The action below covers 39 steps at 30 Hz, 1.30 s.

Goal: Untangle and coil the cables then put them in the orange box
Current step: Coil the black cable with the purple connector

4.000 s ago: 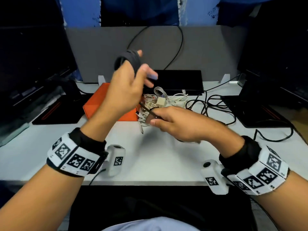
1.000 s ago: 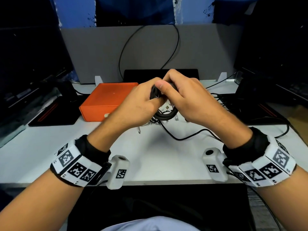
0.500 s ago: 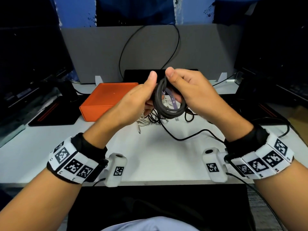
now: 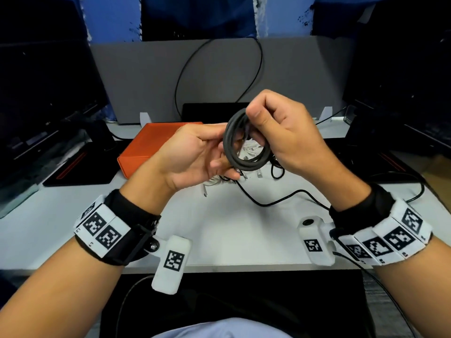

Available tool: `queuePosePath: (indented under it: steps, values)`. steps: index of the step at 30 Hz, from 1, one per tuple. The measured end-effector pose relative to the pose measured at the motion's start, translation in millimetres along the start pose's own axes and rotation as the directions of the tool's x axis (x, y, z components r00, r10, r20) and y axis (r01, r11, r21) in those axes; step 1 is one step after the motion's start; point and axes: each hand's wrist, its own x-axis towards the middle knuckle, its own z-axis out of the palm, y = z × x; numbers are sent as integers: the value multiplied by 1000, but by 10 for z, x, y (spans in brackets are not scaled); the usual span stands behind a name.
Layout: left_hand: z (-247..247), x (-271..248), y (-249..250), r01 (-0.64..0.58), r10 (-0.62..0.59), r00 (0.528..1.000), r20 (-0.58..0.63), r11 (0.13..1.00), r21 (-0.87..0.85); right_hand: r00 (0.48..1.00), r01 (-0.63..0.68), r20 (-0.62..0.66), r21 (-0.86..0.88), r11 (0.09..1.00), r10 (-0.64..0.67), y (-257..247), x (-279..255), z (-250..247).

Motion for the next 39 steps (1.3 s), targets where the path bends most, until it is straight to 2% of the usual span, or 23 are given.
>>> queuePosePath:
  steps: [3, 5, 6, 8, 10, 13, 15, 18, 21, 25, 29, 32, 34, 35, 39]
  values:
    - [-64, 14, 44, -42, 58, 987, -148, 993, 111, 997, 47, -51, -171, 984, -57, -48, 40, -150]
    - [-60, 7, 41, -58, 105, 975, -197, 971, 233, 996, 9, -87, -174, 985, -24, -56, 72, -194]
    - [-38, 15, 29, -42, 119, 970, -213, 940, 337, 995, -14, -97, -175, 985, -3, -52, 79, -192]
    - [-4, 36, -6, 29, 149, 953, -265, 823, 567, 995, -44, -93, -187, 981, 27, -34, 75, -156]
    - [41, 38, 2, 39, 232, 925, -299, 727, 685, 996, -56, -78, -214, 975, 41, -8, 70, -128]
    - [186, 6, 38, -148, 404, 861, -310, 781, 607, 996, -77, -70, -236, 969, 62, 26, 67, -87]
    - [283, -6, 25, -246, 463, 850, -252, 772, 586, 994, -90, -73, -210, 973, 76, 48, 59, -27]
    - [327, 13, -31, -228, 558, 810, -181, 584, 779, 994, -99, -73, -200, 975, 86, 62, 31, 56]
    - [271, 22, -48, -219, 616, 771, -159, 491, 843, 991, -122, -77, -179, 976, 110, 49, 19, 113]
    - [270, 16, -65, -238, 630, 768, -114, 447, 862, 984, -150, -126, -179, 972, 129, -1, 25, 126]
    - [308, 46, -125, -282, 714, 692, -106, 403, 871, 983, -154, -129, -197, 968, 130, -37, -8, 153]
    - [335, 48, -134, -296, 746, 657, -113, 393, 871, 981, -146, -154, -182, 972, 119, -56, -27, 185]
    - [338, 49, -136, -307, 738, 664, -120, 415, 856, 976, -137, -191, -168, 976, 104, -49, -23, 202]
    - [340, 53, -135, -303, 718, 683, -134, 445, 843, 974, -137, -201, -168, 976, 102, -32, -21, 204]
    - [309, 82, -135, -157, 554, 794, -250, 584, 796, 978, -154, -172, -190, 970, 121, 40, -49, 215]
